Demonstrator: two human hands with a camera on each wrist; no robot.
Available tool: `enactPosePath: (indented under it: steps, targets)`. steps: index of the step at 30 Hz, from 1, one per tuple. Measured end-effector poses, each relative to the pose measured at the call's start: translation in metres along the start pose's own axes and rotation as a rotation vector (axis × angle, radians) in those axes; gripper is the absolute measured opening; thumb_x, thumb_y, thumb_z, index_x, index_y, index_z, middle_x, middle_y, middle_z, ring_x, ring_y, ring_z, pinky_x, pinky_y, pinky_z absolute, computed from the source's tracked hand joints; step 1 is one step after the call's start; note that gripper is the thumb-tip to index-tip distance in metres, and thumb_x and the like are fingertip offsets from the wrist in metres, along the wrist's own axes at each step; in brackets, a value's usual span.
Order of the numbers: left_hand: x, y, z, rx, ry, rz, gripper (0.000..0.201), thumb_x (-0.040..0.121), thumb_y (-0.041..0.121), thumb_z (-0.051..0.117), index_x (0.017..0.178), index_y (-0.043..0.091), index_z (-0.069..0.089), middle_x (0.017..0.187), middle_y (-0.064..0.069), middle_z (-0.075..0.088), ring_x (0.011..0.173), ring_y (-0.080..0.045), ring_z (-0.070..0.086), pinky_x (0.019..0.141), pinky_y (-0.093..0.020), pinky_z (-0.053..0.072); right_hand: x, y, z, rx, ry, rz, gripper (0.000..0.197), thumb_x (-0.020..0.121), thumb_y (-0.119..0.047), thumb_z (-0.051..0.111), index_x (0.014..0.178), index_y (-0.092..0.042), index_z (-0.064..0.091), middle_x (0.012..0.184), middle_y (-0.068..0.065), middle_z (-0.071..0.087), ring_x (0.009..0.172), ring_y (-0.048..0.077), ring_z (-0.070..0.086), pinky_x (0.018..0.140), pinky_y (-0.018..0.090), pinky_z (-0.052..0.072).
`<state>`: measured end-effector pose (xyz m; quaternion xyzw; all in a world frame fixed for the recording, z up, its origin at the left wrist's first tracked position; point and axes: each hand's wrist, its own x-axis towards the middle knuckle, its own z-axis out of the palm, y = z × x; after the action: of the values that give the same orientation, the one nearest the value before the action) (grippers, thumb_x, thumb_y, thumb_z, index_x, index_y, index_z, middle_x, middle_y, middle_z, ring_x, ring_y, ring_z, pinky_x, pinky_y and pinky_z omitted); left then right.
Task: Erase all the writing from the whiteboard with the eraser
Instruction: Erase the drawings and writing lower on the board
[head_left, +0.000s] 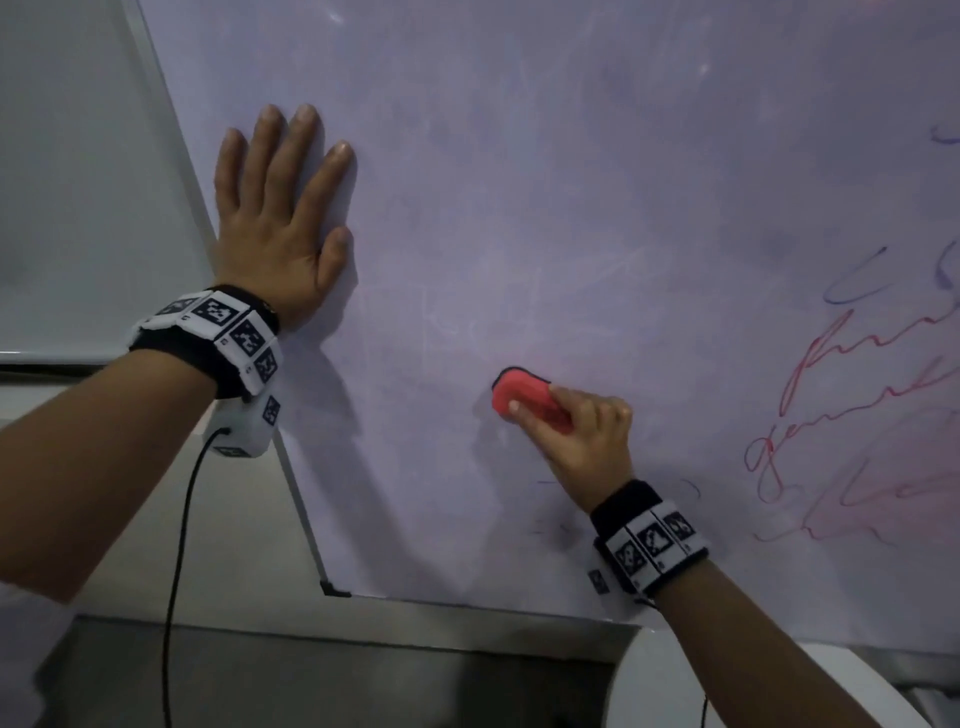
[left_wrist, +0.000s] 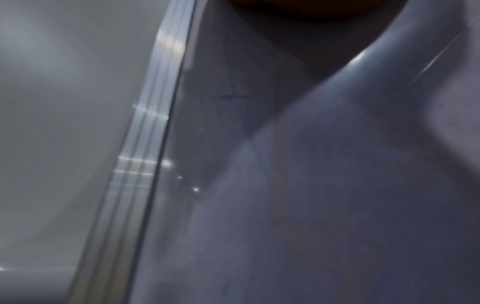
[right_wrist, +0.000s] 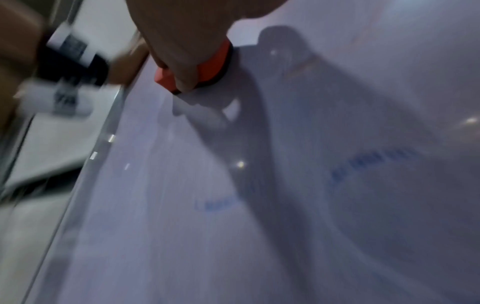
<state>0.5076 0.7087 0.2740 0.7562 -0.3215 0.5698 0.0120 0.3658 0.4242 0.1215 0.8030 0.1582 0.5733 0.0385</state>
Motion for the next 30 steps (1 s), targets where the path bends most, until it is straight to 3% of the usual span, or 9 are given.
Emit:
enactPosePath:
  steps: [7, 11, 14, 16, 18, 19, 23, 26, 30]
  targets:
    - [0.005, 0.02, 0.002, -0.051, 0.038, -0.084, 0.057, 0.098, 0.038, 0.022, 0.151, 0.03, 0.002, 0.157, 0.01, -0.015, 0.144, -0.01, -0.015, 0.116, -0.036, -0.013, -0.13, -0.012, -0.005, 0.12, -0.669, -0.563, 0.037, 0.052, -0.029, 0.083, 0.082, -0.034, 0.063, 0.087, -0.004, 0.051, 0.076, 0.017, 0.039, 0.072, 0.031, 0.032]
    - [0.033, 0.05, 0.0, -0.049, 0.058, 0.097, 0.057, 0.098, 0.033, 0.026, 0.151, 0.026, 0.009, 0.159, 0.001, -0.009, 0.145, -0.012, -0.012, 0.115, -0.04, -0.011, -0.061, 0.01, -0.013, 0.064, -0.264, -0.404, 0.028, 0.08, -0.018, 0.059, 0.102, -0.035, 0.055, 0.101, 0.005, 0.047, 0.08, 0.02, 0.049, 0.07, 0.033, 0.033]
    - [0.063, 0.084, 0.0, -0.053, 0.07, 0.16, 0.053, 0.095, 0.033, 0.027, 0.146, 0.018, 0.026, 0.152, -0.012, 0.019, 0.146, -0.018, -0.007, 0.115, -0.043, -0.009, 0.016, 0.038, -0.028, -0.021, 0.007, -0.039, 0.037, 0.081, -0.019, 0.062, 0.113, -0.035, 0.052, 0.106, 0.006, 0.046, 0.084, 0.023, 0.046, 0.07, 0.035, 0.03]
    - [0.076, 0.106, 0.002, -0.046, 0.047, 0.148, 0.05, 0.096, 0.031, 0.029, 0.143, 0.015, 0.033, 0.147, -0.017, 0.035, 0.143, -0.03, 0.012, 0.115, -0.043, -0.008, 0.032, 0.044, -0.033, -0.038, 0.058, 0.193, 0.039, 0.079, -0.023, 0.067, 0.113, -0.036, 0.053, 0.104, 0.005, 0.047, 0.082, 0.026, 0.044, 0.07, 0.036, 0.031]
    - [0.077, 0.119, 0.005, -0.016, 0.008, 0.127, 0.049, 0.096, 0.03, 0.028, 0.142, 0.013, 0.033, 0.144, -0.019, 0.041, 0.134, -0.037, 0.022, 0.114, -0.044, -0.005, 0.003, 0.031, -0.026, 0.05, -0.123, 0.334, 0.034, 0.078, -0.03, 0.069, 0.107, -0.036, 0.053, 0.094, 0.002, 0.052, 0.079, 0.026, 0.05, 0.071, 0.037, 0.036]
    - [0.077, 0.121, 0.006, 0.0, -0.003, 0.117, 0.049, 0.097, 0.029, 0.029, 0.142, 0.012, 0.033, 0.143, -0.02, 0.042, 0.133, -0.037, 0.023, 0.113, -0.045, -0.005, -0.028, 0.021, -0.023, 0.11, -0.277, 0.282, 0.034, 0.076, -0.03, 0.071, 0.104, -0.035, 0.052, 0.088, -0.001, 0.055, 0.076, 0.025, 0.053, 0.07, 0.037, 0.038]
    - [0.073, 0.123, 0.004, 0.015, -0.014, 0.087, 0.05, 0.097, 0.029, 0.031, 0.143, 0.012, 0.03, 0.144, -0.02, 0.04, 0.133, -0.038, 0.021, 0.114, -0.044, -0.007, -0.152, 0.017, -0.025, 0.105, -0.693, -0.443, 0.033, 0.057, -0.021, 0.069, 0.086, -0.035, 0.061, 0.087, 0.0, 0.039, 0.078, 0.021, 0.04, 0.074, 0.035, 0.032]
    - [0.074, 0.124, 0.001, 0.007, -0.041, 0.075, 0.049, 0.097, 0.029, 0.03, 0.143, 0.012, 0.029, 0.145, -0.02, 0.039, 0.134, -0.037, 0.021, 0.114, -0.044, -0.006, -0.137, 0.031, -0.022, 0.12, -0.538, -0.46, 0.03, 0.073, -0.015, 0.05, 0.088, -0.036, 0.064, 0.093, 0.003, 0.04, 0.08, 0.021, 0.041, 0.074, 0.034, 0.032]
    - [0.075, 0.125, 0.0, 0.001, -0.064, 0.065, 0.05, 0.097, 0.03, 0.028, 0.144, 0.012, 0.028, 0.145, -0.022, 0.038, 0.134, -0.038, 0.02, 0.114, -0.045, -0.006, -0.035, 0.029, -0.02, 0.033, -0.139, -0.216, 0.037, 0.091, -0.007, 0.042, 0.113, -0.034, 0.051, 0.105, 0.006, 0.047, 0.081, 0.022, 0.044, 0.07, 0.035, 0.032]
